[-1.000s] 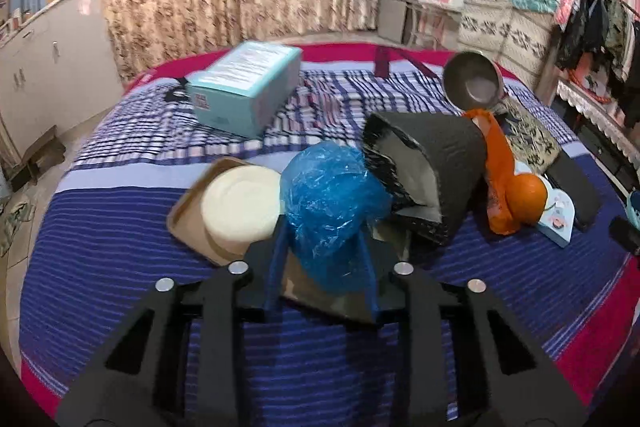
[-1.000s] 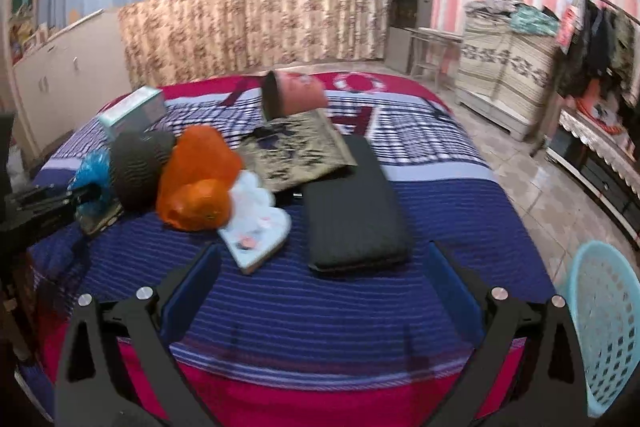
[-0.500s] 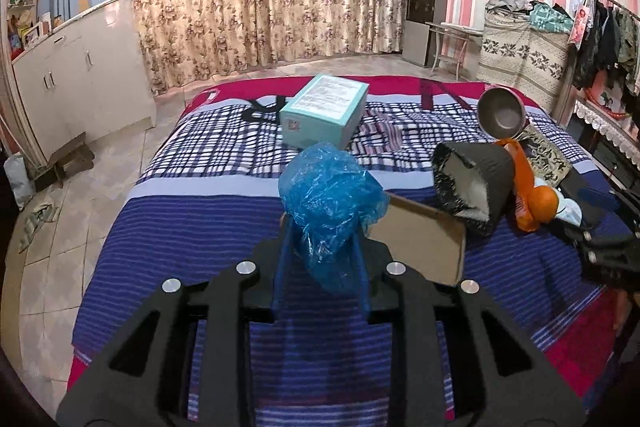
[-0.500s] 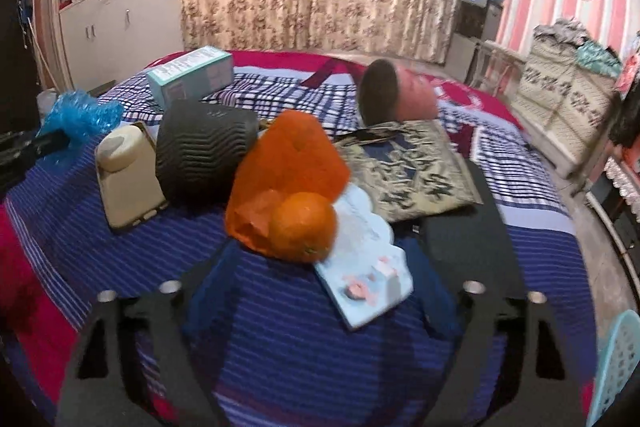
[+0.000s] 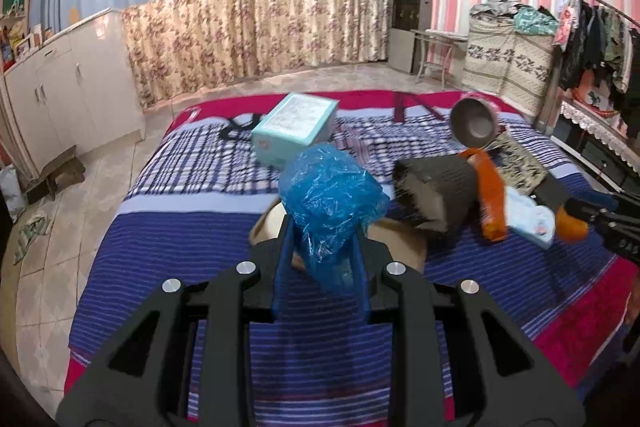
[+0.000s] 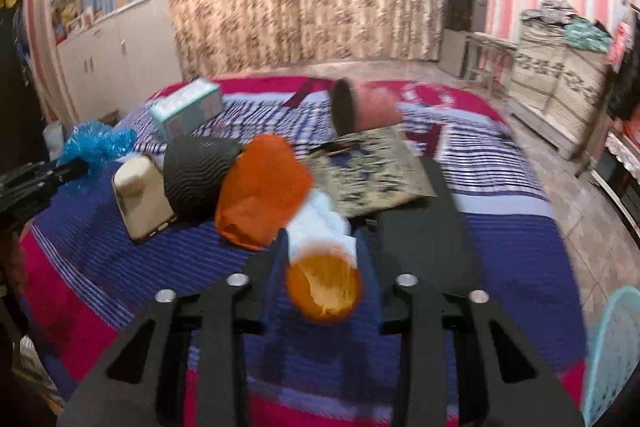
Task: Collect trash
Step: 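Grasp a mandarin with the right tool while the left tool holds the blue bag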
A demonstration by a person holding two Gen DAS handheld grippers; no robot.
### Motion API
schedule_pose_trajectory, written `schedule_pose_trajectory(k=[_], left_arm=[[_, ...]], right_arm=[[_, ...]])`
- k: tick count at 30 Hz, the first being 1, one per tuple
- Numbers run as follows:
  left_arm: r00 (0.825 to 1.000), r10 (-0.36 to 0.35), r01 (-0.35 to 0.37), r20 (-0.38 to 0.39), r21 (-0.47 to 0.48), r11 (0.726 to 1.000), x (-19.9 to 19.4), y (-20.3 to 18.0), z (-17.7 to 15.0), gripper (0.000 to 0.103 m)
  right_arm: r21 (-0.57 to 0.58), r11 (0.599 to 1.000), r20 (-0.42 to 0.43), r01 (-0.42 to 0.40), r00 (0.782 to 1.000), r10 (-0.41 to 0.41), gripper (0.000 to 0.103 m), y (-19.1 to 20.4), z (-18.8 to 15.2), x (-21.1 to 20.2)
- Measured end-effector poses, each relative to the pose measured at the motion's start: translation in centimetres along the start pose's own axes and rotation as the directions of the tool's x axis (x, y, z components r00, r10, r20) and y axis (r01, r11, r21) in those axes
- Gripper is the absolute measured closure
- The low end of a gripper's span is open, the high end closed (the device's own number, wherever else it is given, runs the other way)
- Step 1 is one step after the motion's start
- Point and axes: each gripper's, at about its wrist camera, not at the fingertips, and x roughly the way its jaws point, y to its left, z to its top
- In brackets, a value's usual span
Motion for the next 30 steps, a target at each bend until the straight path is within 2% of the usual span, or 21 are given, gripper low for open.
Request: schedule_pose_trajectory(k=[1, 3, 5, 9, 14, 16, 18, 20, 24, 27, 30], left_arm=[[1.0, -0.008, 0.008, 0.005, 0.004, 1.0, -0.2, -0.4, 0.1, 0.078], [0.999, -0.031, 0.03, 0.021, 0.017, 0.999, -0.7, -1.6, 0.4, 0.078], [0.998, -0.046, 0.045, 0.032, 0.029, 0.999, -1.0, -2.5, 0.7, 0.078], [0.998, -0.062, 0.06, 0.03, 0.049, 0.997, -1.2, -3.9, 0.7, 0.078], [0.998, -0.06, 0.06, 0.005, 0.058, 0.997, -1.3, -4.5, -0.1, 0.078], [0.998, -0.059, 0.059, -0.004, 0.055, 0.997, -1.3, -4.5, -0.4, 0.078], [0.998, -0.055, 0.055, -0.015, 0.055, 0.997, -1.2, -4.4, -0.9, 0.078], [0.998, -0.051, 0.052, -0.021, 0.058, 0.997, -1.1, -4.2, -1.5, 0.078], [0.997, -0.048, 0.051, -0.052, 0.055, 0.997, -0.6, -4.0, -2.4, 0.078], [0.997, -0.052, 0.056, -0.064, 0.052, 0.997, -0.4, -4.0, -2.7, 0.078], [0.996, -0.054, 0.058, -0.064, 0.059, 0.997, -0.4, -4.2, -2.8, 0.078]], right_arm=[[0.008, 1.0, 0.004, 0.016, 1.0, -0.016, 0.077, -0.5, -0.1, -0.7], [0.027, 0.999, 0.014, 0.042, 0.999, -0.042, 0.087, -1.6, -0.6, -2.2], [0.049, 0.996, 0.013, 0.07, 0.997, -0.07, 0.09, -2.9, -1.1, -3.4], [0.091, 0.992, 0.004, 0.091, 0.996, -0.092, 0.09, -5.2, -2.5, -4.4], [0.127, 0.985, -0.023, 0.116, 0.993, -0.114, 0.088, -6.6, -3.5, -3.5], [0.138, 0.985, -0.026, 0.105, 0.994, -0.103, 0.08, -6.8, -3.7, -3.0], [0.141, 0.986, -0.018, 0.088, 0.996, -0.086, 0.049, -6.4, -3.9, -2.7], [0.123, 0.99, 0.003, 0.062, 0.998, -0.063, 0.039, -5.2, -3.9, -2.4], [0.074, 0.997, -0.009, -0.007, 1.0, 0.008, 0.037, -2.7, -3.7, -0.9], [-0.001, 0.999, -0.084, -0.038, 0.996, 0.038, 0.037, -0.6, -4.0, 1.2], [-0.028, 0.996, -0.132, -0.079, 0.988, 0.075, 0.037, 0.3, -4.5, 2.3]])
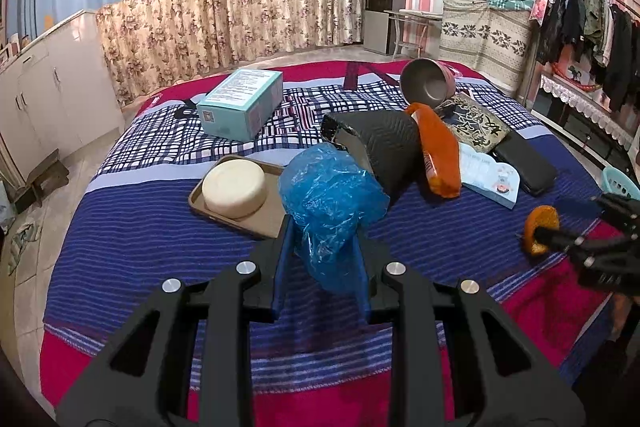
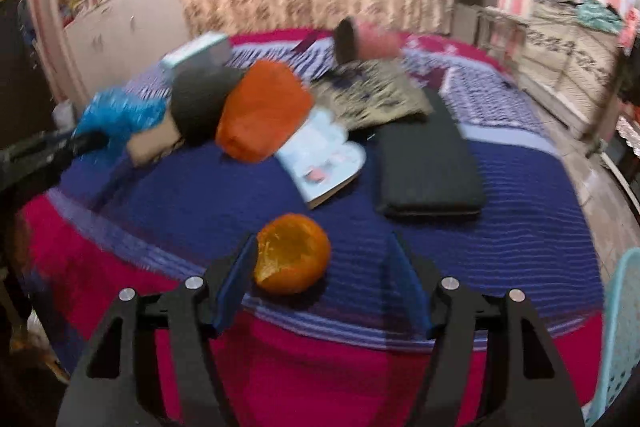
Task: Collect trash
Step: 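Grasp a mandarin with the right tool while the left tool holds the blue bag, then carry the blue bag and mandarin over the blue basket and open both tools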
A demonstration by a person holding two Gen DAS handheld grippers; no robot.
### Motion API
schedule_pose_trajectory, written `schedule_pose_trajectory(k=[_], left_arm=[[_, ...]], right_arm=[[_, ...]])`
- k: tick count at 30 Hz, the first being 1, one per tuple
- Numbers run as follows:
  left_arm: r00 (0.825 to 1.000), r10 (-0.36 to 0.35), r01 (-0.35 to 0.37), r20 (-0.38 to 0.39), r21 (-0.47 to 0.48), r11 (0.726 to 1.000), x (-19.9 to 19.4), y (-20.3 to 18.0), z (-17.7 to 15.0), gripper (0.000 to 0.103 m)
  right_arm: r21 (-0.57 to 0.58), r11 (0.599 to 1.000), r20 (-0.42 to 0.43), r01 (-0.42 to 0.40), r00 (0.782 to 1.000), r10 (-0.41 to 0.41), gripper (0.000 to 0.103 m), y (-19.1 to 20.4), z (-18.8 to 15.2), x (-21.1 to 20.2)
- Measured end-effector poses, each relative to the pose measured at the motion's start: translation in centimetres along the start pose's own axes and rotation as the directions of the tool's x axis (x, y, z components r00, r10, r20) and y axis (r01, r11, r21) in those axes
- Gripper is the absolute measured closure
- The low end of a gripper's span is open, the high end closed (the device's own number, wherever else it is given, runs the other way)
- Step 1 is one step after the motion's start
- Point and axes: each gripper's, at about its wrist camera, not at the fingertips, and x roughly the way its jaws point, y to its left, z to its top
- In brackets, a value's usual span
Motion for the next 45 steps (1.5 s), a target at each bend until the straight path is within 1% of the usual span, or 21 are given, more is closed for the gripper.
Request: schedule_pose_trajectory(k=[2, 4, 6, 7, 8, 13, 15, 18, 23, 26, 30, 31, 34, 38, 43, 45], left_arm=[[1.0, -0.001, 0.001, 0.0, 0.003, 1.0, 0.1, -0.2, 0.0, 0.078], [1.0, -0.005, 0.005, -0.003, 0.005, 1.0, 0.1, -0.4, -0.1, 0.078], [1.0, -0.005, 0.006, -0.005, 0.012, 1.0, 0.1, -0.7, -0.2, 0.078], [1.0, -0.006, 0.006, -0.007, 0.016, 1.0, 0.2, -0.8, -0.2, 0.078], [1.0, -0.006, 0.007, -0.009, 0.018, 1.0, 0.2, -0.9, -0.1, 0.078], [1.0, -0.011, 0.012, -0.004, 0.031, 0.999, 0.0, -1.7, 0.0, 0.078], [1.0, -0.013, 0.012, 0.006, 0.039, 0.999, -0.2, -1.9, 0.2, 0.078], [1.0, -0.019, 0.018, 0.019, 0.041, 0.999, -0.4, -2.4, 0.7, 0.078], [0.998, -0.04, 0.038, 0.045, 0.057, 0.998, -0.8, -4.0, 2.0, 0.078], [0.996, -0.058, 0.054, 0.061, 0.072, 0.996, -1.1, -5.2, 2.6, 0.078], [0.991, -0.099, 0.089, 0.092, 0.104, 0.991, -1.7, -7.7, 3.7, 0.078], [0.99, -0.105, 0.095, 0.097, 0.109, 0.99, -1.8, -8.1, 3.8, 0.078], [0.984, -0.137, 0.122, 0.118, 0.124, 0.985, -2.3, -10.0, 4.6, 0.078], [0.972, -0.197, 0.176, 0.129, 0.153, 0.972, -3.1, -12.8, 5.2, 0.078], [0.954, -0.268, 0.241, 0.136, 0.19, 0.952, -3.7, -16.3, 5.7, 0.078], [0.943, -0.307, 0.279, 0.128, 0.199, 0.939, -3.7, -18.1, 6.0, 0.078]], right_arm=[[-0.012, 1.0, -0.019, -0.007, 1.0, 0.007, 0.038, 0.3, -0.1, 0.6], [-0.017, 1.0, -0.024, -0.008, 1.0, 0.008, 0.046, 0.5, -0.1, 1.0], [-0.016, 0.999, -0.025, -0.03, 0.999, 0.03, 0.06, 0.6, -0.2, 1.1], [-0.019, 0.999, -0.025, -0.044, 0.999, 0.044, 0.065, 0.6, -0.2, 1.1], [-0.024, 0.998, -0.023, -0.057, 0.998, 0.057, 0.073, 0.7, -0.2, 1.0], [-0.024, 0.998, 0.003, -0.053, 0.999, 0.053, 0.081, 0.5, -0.2, 0.1], [0.005, 0.999, 0.017, -0.044, 0.999, 0.043, 0.087, -0.2, -0.1, -0.6], [0.054, 0.998, 0.042, -0.023, 0.999, 0.021, 0.087, -1.7, 0.0, -1.8], [0.144, 0.989, 0.094, 0.04, 0.994, -0.054, 0.088, -5.4, -0.2, -4.8], [0.188, 0.978, 0.114, 0.088, 0.987, -0.111, 0.088, -7.6, -0.8, -6.7], [0.254, 0.958, 0.135, 0.132, 0.976, -0.17, 0.088, -11.0, -1.8, -9.1], [0.278, 0.948, 0.14, 0.154, 0.97, -0.198, 0.088, -12.2, -2.3, -10.0], [0.33, 0.925, 0.153, 0.186, 0.957, -0.247, 0.088, -14.8, -3.5, -12.0], [0.402, 0.888, 0.17, 0.225, 0.934, -0.313, 0.088, -17.8, -4.8, -14.5], [0.487, 0.826, 0.159, 0.282, 0.902, -0.401, 0.088, -21.2, -6.7, -16.8], [0.503, 0.805, 0.143, 0.314, 0.889, -0.435, 0.088, -22.0, -7.2, -17.3]])
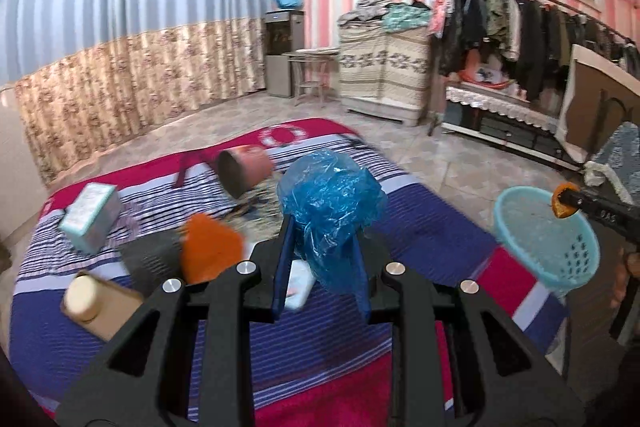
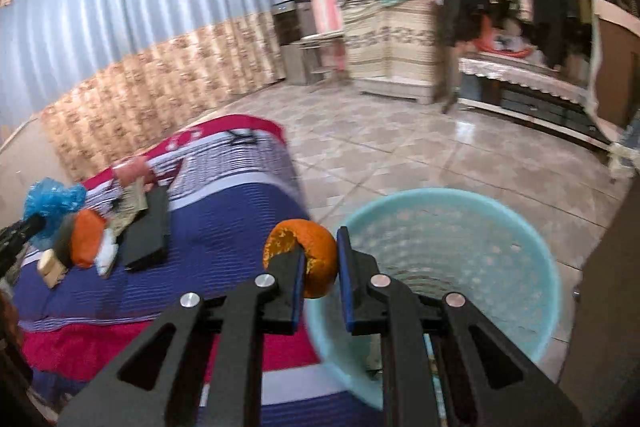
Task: Collect trash
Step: 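Carry the blue bag and mandarin over the blue basket and open both tools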
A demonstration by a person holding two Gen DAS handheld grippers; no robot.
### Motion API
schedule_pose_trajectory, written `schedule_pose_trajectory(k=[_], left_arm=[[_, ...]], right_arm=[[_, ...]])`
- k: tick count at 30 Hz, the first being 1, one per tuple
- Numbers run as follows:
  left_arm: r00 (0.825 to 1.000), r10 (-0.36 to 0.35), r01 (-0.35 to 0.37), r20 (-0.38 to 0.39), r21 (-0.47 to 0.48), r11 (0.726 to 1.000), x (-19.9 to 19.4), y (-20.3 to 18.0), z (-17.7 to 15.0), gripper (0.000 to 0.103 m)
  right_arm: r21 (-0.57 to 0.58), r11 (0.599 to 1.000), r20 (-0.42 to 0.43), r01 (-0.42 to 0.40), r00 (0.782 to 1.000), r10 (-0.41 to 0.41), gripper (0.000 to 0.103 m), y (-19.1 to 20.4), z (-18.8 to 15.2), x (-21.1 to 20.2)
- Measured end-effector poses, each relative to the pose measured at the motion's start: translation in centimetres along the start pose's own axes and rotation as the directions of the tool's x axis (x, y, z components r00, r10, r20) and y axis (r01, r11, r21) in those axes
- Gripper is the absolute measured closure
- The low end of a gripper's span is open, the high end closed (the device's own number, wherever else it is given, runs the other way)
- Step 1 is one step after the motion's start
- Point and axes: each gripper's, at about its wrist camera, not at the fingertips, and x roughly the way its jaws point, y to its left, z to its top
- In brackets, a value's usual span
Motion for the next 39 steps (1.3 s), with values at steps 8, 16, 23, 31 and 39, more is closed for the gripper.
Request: schedule_pose_trajectory(k=[8, 16, 23, 31, 39], left_arm=[[0.991, -0.133, 0.133, -0.017, 0.042, 0.99, 2.4, -5.9, 1.3, 0.079], [0.974, -0.221, 0.225, -0.052, 0.115, 0.967, 4.8, -12.4, 1.5, 0.079], [0.946, -0.312, 0.325, -0.092, 0.208, 0.923, 7.2, -20.6, 0.4, 0.079], [0.921, -0.345, 0.38, -0.179, 0.234, 0.895, 11.5, -26.1, 0.2, 0.067], [0.94, -0.289, 0.325, -0.182, 0.208, 0.923, 12.8, -24.8, 0.4, 0.025]], right_arm=[[0.09, 0.99, 0.01, 0.113, 0.993, -0.114, 0.088, -5.2, -0.2, -0.7], [0.137, 0.967, -0.003, 0.215, 0.976, -0.216, 0.088, -8.0, -0.5, -0.8], [0.188, 0.944, -0.026, 0.271, 0.962, -0.271, 0.088, -10.6, -0.7, -0.5], [0.224, 0.93, -0.03, 0.293, 0.955, -0.294, 0.088, -12.1, -0.9, -0.7], [0.227, 0.93, -0.055, 0.29, 0.957, -0.285, 0.088, -12.6, -1.1, 0.3]])
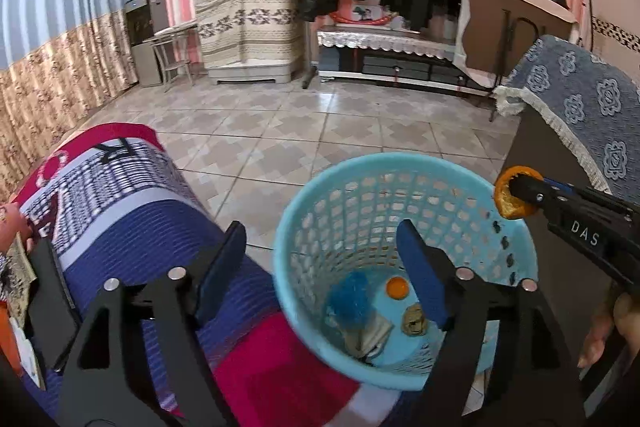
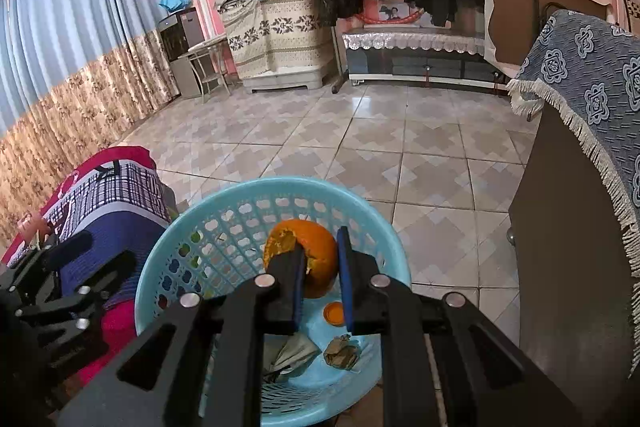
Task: Collect trash
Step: 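Carry the blue bag and mandarin over the blue basket and open both tools, then move the left tool to the brown tray and grasp the white round lid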
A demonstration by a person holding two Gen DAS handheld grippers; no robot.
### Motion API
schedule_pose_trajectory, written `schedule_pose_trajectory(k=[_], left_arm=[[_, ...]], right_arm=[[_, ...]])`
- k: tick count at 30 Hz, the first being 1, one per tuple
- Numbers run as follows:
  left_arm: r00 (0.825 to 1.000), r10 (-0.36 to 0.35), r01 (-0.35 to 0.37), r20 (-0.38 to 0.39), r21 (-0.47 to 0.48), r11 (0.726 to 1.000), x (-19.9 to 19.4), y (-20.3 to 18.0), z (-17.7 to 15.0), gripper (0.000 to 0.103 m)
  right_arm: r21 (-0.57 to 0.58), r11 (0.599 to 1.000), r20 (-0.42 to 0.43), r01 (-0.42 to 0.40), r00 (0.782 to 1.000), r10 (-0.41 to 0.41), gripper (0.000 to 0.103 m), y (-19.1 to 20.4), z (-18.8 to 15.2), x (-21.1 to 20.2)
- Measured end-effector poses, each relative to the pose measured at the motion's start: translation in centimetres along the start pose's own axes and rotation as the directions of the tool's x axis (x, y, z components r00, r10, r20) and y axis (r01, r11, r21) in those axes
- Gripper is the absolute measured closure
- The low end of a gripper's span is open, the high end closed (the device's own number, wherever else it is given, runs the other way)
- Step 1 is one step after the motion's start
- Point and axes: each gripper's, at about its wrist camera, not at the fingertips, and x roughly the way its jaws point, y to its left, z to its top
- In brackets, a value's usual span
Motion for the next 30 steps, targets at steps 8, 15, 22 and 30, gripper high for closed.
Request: schedule_pose_trajectory(k=[8, 15, 22, 30], left_arm=[[0.995, 0.092, -0.09, 0.039, -0.042, 0.995, -2.2, 3.3, -0.8, 0.016], [0.99, 0.133, -0.13, 0.037, -0.079, 0.988, -3.8, 6.2, -1.7, 0.015], [0.981, 0.178, -0.167, 0.074, -0.139, 0.976, -6.3, 8.7, -2.4, 0.01], [0.969, 0.231, -0.211, 0.085, -0.196, 0.958, -9.4, 12.0, -3.6, 0.009]], right_arm=[[-0.031, 0.999, -0.044, -0.007, 0.999, 0.006, 0.085, 2.1, -0.3, 1.3], [-0.054, 0.998, -0.072, -0.012, 0.997, 0.008, 0.055, 4.1, -0.6, 2.5], [-0.076, 0.997, -0.008, -0.008, 1.0, 0.007, 0.023, 5.1, -0.3, 1.2], [-0.078, 0.997, 0.03, -0.008, 1.0, 0.01, 0.007, 5.5, 0.0, 0.4]])
